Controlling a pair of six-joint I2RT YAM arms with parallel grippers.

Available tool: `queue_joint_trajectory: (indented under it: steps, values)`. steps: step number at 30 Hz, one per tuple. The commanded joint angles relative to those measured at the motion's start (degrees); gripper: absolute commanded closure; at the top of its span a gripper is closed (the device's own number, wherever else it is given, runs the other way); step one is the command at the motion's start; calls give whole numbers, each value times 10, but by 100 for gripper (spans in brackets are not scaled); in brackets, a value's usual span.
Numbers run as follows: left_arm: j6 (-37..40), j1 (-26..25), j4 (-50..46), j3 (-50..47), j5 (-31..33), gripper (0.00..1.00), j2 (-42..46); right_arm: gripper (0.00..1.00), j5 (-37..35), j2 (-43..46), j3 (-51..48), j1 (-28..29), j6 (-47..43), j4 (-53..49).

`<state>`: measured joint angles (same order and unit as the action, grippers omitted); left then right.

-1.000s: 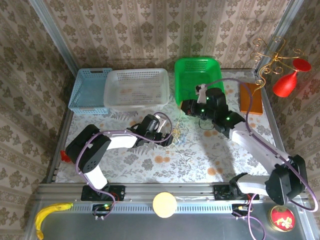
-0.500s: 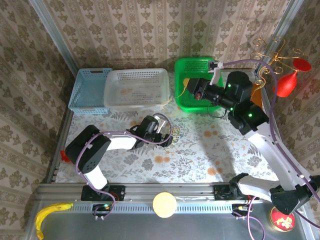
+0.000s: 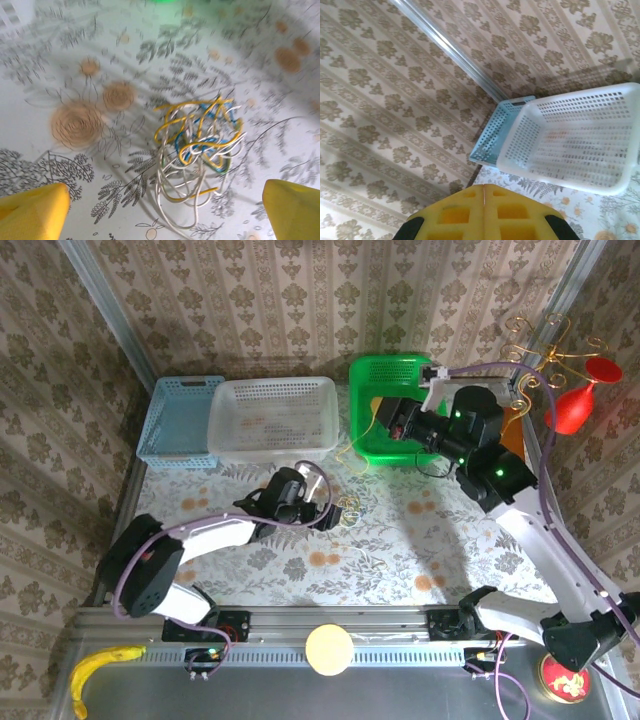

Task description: Untangle the cables

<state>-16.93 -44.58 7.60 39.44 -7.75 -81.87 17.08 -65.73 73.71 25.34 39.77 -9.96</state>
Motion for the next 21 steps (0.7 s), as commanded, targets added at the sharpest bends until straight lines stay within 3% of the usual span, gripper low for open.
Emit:
queue_joint_trajectory:
  steps: [1, 9, 13, 21]
  values:
    - [-5, 16, -47, -9, 1, 0, 37, 100, -40, -28, -9, 2, -4, 37]
    - [-22, 80, -87, -55, 33, 0, 154, 100, -73, -154, 34, 4, -3, 94]
    - [-45, 115, -111, -66, 51, 0, 205, 100, -75, -245, 100, 11, -4, 100]
    - [-47, 156, -119, -56, 24, 0, 236, 100, -79, -448, 281, 36, -19, 63]
